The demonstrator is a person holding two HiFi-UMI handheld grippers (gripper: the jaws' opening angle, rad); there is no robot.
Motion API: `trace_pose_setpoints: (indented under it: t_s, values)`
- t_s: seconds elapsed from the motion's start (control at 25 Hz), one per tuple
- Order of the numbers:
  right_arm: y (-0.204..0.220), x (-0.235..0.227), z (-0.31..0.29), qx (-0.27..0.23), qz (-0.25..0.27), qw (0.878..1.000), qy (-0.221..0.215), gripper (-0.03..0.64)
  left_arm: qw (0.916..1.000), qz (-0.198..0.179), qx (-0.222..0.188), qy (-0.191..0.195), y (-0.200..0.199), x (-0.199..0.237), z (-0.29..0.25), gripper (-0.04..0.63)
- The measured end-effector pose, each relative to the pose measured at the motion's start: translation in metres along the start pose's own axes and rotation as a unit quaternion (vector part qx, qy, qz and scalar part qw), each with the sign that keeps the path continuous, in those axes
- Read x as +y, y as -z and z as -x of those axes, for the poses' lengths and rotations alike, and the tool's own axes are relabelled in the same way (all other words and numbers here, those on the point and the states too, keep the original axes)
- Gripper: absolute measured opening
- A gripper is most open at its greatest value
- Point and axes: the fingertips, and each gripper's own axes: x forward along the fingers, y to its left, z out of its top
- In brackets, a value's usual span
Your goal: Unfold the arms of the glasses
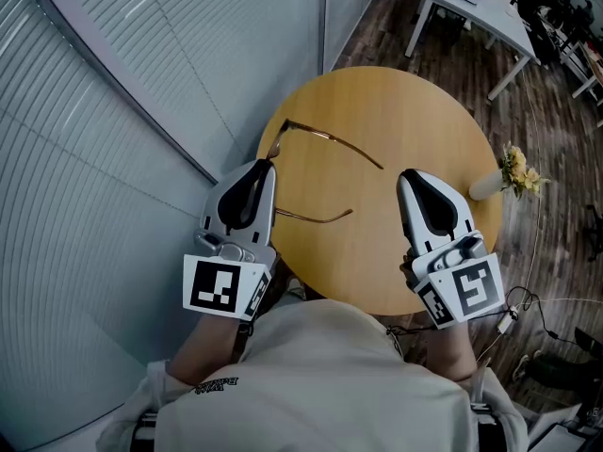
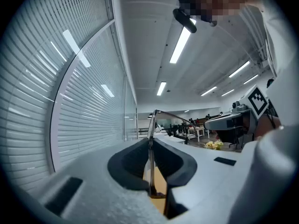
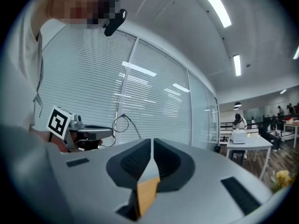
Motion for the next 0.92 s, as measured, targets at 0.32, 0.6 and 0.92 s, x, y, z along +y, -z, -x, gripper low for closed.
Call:
trace_pose_setpoints:
  t_s: [0.32, 0.6, 0.92]
  values:
    - [0.003, 0.004, -0.001, 0.001, -0.004, 1.0, -0.001, 0.04, 1.0, 0.005, 0.005, 0.0, 0.001, 0.003, 0.006, 0.044]
    - [0.011, 0.001, -0.001, 0.008, -0.009, 1.0, 0.006, 0.04, 0.9994, 0.035, 0.009, 0.002, 0.005, 0.005, 0.007, 0.044]
    - [0.015, 0.004, 0.003, 0.008, -0.007, 1.0, 0.008, 0.04, 0.9991, 0.038, 0.019, 0.005, 0.012, 0.002, 0.012, 0.044]
